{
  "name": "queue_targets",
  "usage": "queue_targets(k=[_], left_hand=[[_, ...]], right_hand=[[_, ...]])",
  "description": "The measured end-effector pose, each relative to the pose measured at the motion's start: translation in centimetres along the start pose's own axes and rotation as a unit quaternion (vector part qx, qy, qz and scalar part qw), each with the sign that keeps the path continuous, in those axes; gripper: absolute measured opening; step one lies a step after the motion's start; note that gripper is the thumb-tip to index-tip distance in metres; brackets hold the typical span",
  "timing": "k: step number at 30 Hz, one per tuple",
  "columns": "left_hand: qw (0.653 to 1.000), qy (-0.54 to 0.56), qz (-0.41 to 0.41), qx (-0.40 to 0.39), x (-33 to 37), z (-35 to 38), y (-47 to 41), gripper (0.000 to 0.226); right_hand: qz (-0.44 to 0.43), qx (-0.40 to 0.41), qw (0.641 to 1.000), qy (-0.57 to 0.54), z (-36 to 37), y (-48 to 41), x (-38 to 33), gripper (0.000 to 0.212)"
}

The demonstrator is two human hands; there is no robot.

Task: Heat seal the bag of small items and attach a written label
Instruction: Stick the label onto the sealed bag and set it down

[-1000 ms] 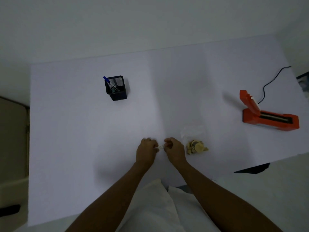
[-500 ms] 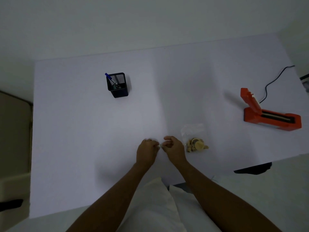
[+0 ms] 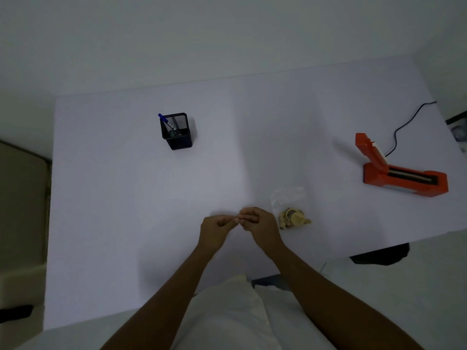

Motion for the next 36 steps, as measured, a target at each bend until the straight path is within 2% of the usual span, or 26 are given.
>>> queue_targets(k=[8, 15, 22, 29, 36], left_hand=[[0.999, 0.015, -0.016, 0.027, 1.9, -0.6, 0.8, 0.014], [0.998, 0.049, -0.016, 0.023, 3.3, -1.3, 1.9, 0.016], [0.999, 0.038, -0.02, 0.029, 4.5, -1.8, 2.5, 0.012], [1.0, 0.007, -0.002, 0.015, 6.2, -2.3, 2.8, 0.014], [0.999, -0.017, -0.005, 0.039, 7.3, -3.0, 2.1, 0.02]], right_hand=[[-0.03, -0.009, 0.999, -0.005, 0.1, 0.9, -1.7, 0.022], [-0.045, -0.031, 0.998, -0.015, 0.2, 1.8, -2.9, 0.027], [-0.063, -0.034, 0.997, -0.023, 0.8, 2.3, -4.4, 0.029], [-0.082, -0.019, 0.996, 0.001, 1.1, 2.0, -5.6, 0.026], [-0.072, 0.021, 0.997, -0.002, 1.4, 0.6, -6.8, 0.021]])
Point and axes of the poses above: each hand's wrist, its own y-axis away from the middle knuckle, its own z-axis out of the palm, x = y × z, the point moved 2 cm from there along -y, towards the middle knuckle, and after that the axes turned 6 degrees about y, right-handed, at the moved point
